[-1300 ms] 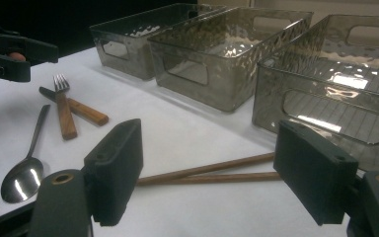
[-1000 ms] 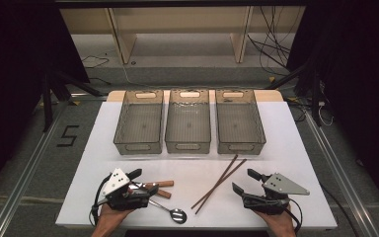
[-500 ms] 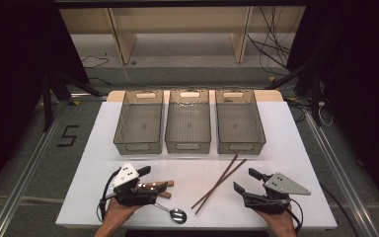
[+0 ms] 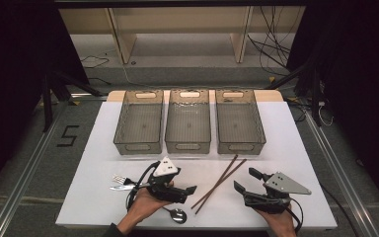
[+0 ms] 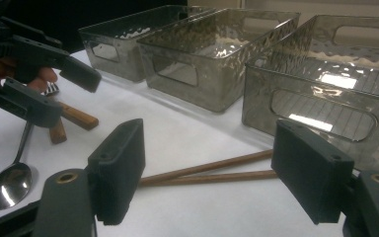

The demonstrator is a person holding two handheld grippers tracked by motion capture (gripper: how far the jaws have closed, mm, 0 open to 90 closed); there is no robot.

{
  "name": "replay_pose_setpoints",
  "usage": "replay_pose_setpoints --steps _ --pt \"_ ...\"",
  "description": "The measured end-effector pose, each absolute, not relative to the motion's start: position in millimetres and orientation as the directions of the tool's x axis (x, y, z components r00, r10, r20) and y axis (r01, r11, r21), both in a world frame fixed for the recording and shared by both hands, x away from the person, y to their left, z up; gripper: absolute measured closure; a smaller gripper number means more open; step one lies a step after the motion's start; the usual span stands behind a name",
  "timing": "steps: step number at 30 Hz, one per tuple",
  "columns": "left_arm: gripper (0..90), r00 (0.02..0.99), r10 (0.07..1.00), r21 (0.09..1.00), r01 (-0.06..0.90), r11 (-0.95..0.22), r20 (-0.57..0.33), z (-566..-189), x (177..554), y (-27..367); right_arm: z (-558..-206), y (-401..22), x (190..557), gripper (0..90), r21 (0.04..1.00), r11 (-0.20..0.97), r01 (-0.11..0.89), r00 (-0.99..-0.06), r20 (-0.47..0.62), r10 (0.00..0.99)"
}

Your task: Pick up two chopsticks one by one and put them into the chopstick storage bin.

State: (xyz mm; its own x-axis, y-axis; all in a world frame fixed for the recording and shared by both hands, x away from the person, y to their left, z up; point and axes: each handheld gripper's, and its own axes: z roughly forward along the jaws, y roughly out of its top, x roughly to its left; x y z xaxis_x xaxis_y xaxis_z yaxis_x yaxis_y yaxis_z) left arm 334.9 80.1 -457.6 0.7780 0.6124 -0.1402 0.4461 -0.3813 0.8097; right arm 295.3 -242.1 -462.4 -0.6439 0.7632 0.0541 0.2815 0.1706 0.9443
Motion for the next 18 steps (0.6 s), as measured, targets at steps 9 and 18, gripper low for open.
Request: replay_pose_setpoints --steps 9,18 --pt "16.7 0.821 0.559 0.764 0.431 -0.480 -0.111 -457 338 47 -463 -243 296 29.6 0.943 0.169 0.285 -0.640 0.056 0.766" --pt "30.4 0.848 0.523 0.701 0.424 -0.573 -0.086 -466 342 16 -463 -244 296 30.0 0.943 0.167 0.288 -0.636 0.059 0.769"
